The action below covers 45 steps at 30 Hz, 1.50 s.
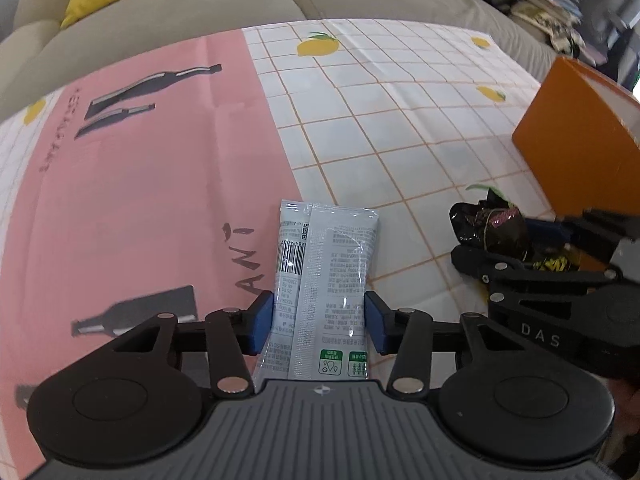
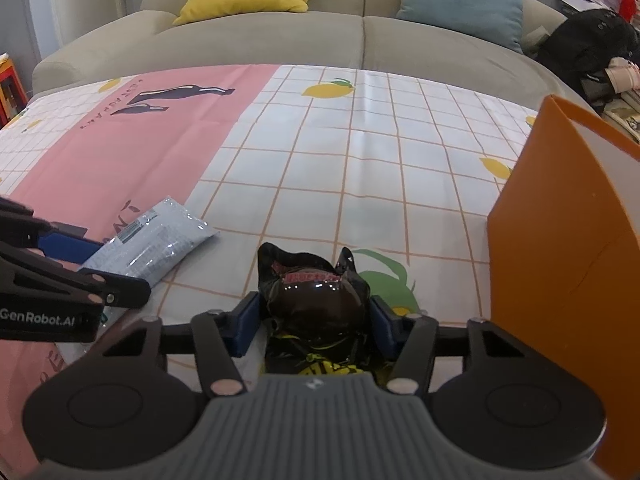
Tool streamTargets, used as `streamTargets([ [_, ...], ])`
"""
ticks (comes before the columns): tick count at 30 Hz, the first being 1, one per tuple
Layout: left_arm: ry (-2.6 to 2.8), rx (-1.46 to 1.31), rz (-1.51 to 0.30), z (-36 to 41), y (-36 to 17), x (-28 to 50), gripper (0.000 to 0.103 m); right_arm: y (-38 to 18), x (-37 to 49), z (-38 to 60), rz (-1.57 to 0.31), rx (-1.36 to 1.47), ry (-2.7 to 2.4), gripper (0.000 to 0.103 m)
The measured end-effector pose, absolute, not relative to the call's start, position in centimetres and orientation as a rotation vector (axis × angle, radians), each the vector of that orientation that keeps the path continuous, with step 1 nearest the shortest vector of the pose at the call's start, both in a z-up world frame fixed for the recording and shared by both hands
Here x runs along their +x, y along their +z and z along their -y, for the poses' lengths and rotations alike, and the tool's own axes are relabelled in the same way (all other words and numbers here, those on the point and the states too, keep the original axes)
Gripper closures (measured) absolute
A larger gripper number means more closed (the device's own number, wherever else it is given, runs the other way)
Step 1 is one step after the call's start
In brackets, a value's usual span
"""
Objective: Organize snacks
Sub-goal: 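Carry the clear packet and black bag over the orange box and lower them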
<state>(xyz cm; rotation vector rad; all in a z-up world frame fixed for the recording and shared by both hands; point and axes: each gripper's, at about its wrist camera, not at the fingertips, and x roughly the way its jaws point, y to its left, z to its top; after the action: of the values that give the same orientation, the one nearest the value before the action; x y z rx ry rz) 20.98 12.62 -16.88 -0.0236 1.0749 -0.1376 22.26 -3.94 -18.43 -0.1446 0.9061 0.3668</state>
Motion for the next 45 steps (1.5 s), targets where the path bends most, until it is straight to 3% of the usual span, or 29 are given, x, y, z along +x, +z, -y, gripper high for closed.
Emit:
streamTargets([
  [10,-0.146,-0.155,-1.023,-12.7,-14.1,19.7,0.049,-15.1,21.3,4.4,-0.860,-0.066,0.383,0.052],
  [23,-0.197,-0.220,-0.885,-11.2,-6.7,17.7,0.050,-8.0,18.9,8.2,-0.789,0.031,0.381,0.051],
  [34,-0.387,-0.170,-0.882,-2.7,-1.1,18.6,0.050,-1.5,19.2,17.6,-0.824,0.001,0.319,0.051],
  [45,-0.583,-0.096,-0.959,7.1,-1.9,22.0,0.050,-0.6,20.6,25.7,-0.916,-0.154,0.192,0.048],
])
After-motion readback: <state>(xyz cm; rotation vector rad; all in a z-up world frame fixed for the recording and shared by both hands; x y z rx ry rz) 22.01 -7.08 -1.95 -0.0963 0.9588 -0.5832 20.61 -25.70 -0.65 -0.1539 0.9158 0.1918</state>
